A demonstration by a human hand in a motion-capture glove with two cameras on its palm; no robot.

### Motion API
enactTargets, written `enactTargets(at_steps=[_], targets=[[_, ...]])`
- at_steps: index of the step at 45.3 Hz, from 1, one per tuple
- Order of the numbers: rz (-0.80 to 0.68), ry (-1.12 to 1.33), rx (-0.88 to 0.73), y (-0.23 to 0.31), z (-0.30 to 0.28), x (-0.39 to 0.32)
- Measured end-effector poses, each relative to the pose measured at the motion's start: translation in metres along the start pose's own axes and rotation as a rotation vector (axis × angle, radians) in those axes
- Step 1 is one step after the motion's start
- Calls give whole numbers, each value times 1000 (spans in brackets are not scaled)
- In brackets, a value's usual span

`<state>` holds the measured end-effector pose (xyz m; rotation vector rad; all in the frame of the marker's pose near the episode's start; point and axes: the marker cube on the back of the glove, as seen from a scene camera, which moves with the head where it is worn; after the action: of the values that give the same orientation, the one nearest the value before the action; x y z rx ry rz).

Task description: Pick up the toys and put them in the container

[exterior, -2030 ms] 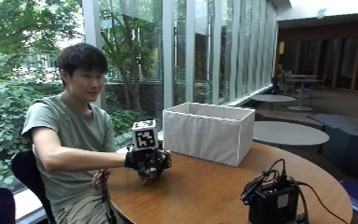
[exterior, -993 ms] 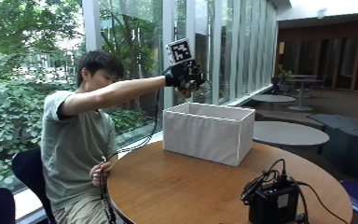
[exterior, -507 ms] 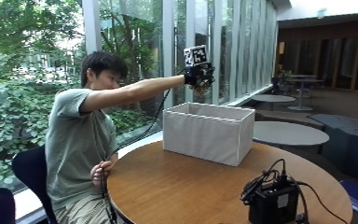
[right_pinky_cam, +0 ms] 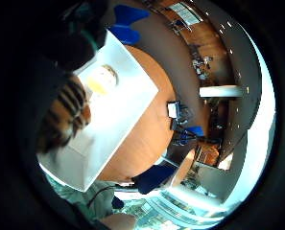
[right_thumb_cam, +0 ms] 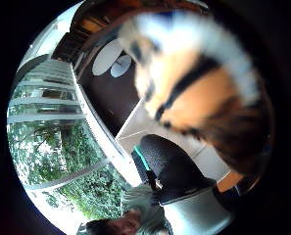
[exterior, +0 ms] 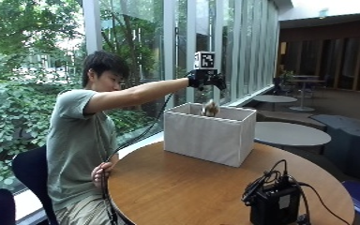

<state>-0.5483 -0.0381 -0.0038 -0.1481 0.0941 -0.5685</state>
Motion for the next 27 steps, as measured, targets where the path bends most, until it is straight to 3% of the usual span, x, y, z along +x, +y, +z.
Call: enactTargets(at_steps=[4, 8, 14, 27], targets=[[4, -10, 15, 3, 0, 7], [243, -55, 16, -3, -4, 7], [-40, 3, 6, 21, 2, 26], [-53, -76, 46, 43, -5, 50]])
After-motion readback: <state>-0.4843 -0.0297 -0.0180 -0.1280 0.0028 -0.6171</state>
